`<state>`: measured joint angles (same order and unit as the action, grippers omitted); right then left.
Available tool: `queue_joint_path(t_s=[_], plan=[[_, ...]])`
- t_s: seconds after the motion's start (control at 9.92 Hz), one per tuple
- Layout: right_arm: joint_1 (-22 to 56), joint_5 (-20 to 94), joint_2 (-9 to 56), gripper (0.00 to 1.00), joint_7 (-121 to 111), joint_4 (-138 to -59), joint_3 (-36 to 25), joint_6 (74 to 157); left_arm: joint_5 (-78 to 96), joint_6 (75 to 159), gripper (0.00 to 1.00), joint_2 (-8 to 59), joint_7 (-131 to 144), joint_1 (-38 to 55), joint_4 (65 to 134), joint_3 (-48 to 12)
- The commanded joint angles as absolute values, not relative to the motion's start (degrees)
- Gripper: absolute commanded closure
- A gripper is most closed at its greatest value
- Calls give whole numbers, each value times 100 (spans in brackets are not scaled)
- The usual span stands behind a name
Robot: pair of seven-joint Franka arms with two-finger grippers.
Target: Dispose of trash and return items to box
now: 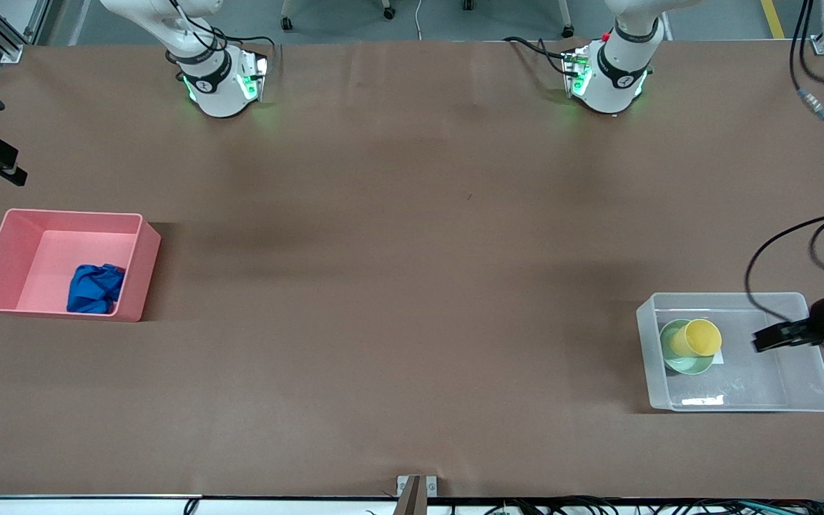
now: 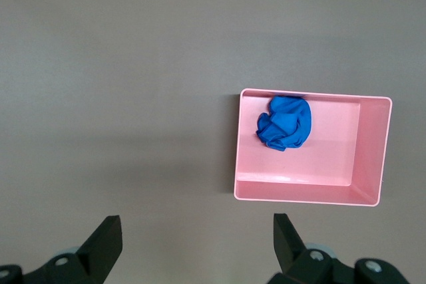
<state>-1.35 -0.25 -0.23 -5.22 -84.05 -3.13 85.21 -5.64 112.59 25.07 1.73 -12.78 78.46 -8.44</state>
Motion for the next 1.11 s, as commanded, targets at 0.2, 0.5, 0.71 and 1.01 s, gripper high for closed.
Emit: queue_joint_path(t_s=[0.2,0.5,0.71,1.01], plan=[[-123,-53,-88,0,-457,-8473,-316,8517,-536,9865,0,1233,219,-1292,8139,-1396],[-123,-53,-97,0,-457,-8473,-316,8517,-222,9116,0,486,158,-1135,8339,-1311],[-123,-53,-88,0,-457,-8481,-316,8517,-71,9097,0,-181,176,-233,9041,-356],[-123,-53,-88,0,-466,-8481,-316,8517,96,8895,0,-571,228,237,9369,132]])
